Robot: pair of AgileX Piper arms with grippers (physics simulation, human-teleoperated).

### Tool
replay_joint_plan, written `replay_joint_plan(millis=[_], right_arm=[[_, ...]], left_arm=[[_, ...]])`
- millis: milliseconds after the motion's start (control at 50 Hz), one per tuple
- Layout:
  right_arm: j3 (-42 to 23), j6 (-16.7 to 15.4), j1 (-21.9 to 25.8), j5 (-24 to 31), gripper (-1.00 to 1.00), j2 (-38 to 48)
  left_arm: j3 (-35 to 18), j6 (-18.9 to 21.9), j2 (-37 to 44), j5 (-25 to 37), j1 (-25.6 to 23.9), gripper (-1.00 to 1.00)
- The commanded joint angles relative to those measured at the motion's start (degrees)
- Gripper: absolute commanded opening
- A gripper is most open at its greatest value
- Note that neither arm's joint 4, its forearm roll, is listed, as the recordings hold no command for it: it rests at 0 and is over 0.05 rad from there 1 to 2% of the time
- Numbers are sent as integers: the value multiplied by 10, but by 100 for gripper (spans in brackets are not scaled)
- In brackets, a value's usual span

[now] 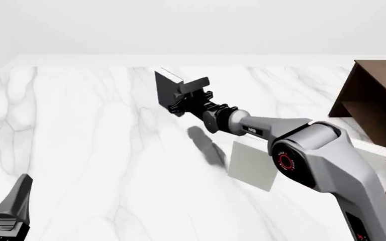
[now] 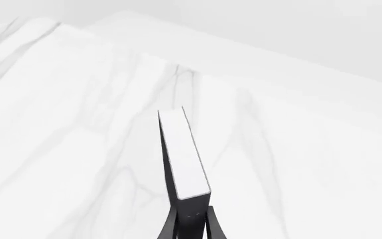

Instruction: Pick up the book on the left and place it on top of the shelf.

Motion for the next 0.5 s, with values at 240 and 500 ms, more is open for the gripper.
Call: replay_joint_plan(millis=[240,500], right_arm=[[154,5,-1,-66,-100,-129],[249,-6,-3,-90,-100,-228]], left_arm=[[0,0,0,0,0,100],[0,0,0,0,0,100]])
